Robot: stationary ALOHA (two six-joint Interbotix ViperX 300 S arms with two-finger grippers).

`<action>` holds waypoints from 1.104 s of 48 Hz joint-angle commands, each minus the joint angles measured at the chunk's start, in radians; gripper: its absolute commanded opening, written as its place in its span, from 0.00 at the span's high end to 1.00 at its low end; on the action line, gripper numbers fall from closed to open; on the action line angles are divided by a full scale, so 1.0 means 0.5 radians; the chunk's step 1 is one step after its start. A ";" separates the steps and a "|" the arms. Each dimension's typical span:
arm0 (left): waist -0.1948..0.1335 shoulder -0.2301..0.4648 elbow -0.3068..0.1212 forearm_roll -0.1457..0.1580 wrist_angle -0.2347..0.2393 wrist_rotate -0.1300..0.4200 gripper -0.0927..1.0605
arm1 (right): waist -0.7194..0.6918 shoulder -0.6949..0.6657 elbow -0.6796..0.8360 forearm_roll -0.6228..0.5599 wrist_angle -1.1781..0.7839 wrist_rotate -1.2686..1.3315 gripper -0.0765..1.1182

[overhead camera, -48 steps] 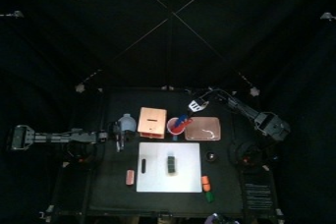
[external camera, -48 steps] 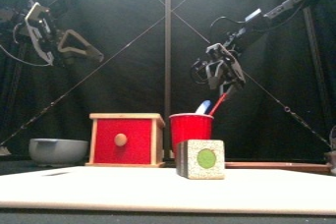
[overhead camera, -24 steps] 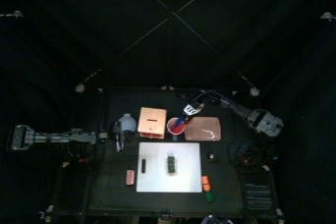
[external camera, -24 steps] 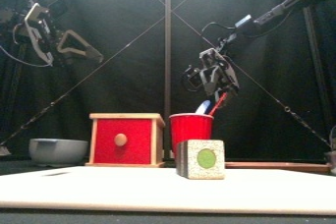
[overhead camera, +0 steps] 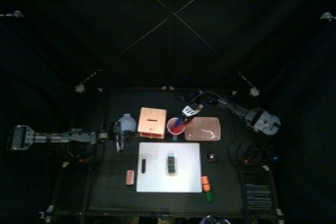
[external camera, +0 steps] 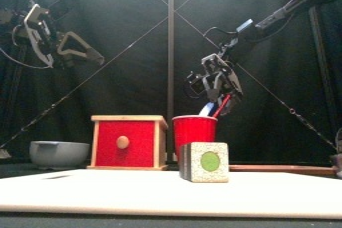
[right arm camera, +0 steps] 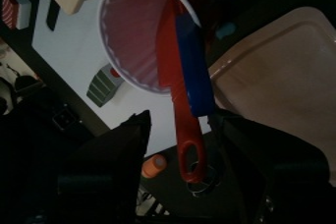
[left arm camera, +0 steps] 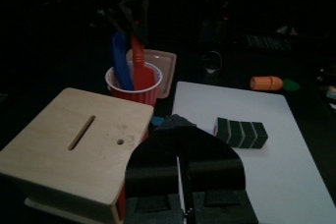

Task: Place sushi on board then cut the sushi with the knife then place the pieces on the plate
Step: Pick knife at handle with right hand

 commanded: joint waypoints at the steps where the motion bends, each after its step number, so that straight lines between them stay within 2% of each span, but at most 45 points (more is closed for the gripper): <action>1: 0.006 0.003 -0.025 -0.003 -0.018 0.000 0.93 | 0.000 -0.037 -0.052 0.006 0.006 -0.006 0.23; 14: 0.006 0.003 -0.018 -0.003 -0.018 0.000 0.93 | 0.000 -0.031 -0.061 0.006 0.018 -0.006 0.24; 29: 0.006 0.003 -0.012 -0.003 -0.018 0.000 0.93 | 0.003 -0.018 -0.064 0.006 0.025 0.000 0.37; 43: 0.006 0.003 -0.006 -0.003 -0.018 0.000 0.93 | 0.009 -0.018 -0.061 0.006 0.043 0.003 0.43; 53: 0.009 0.003 -0.006 -0.003 -0.018 0.000 0.93 | 0.015 -0.018 -0.067 0.006 0.064 0.006 0.51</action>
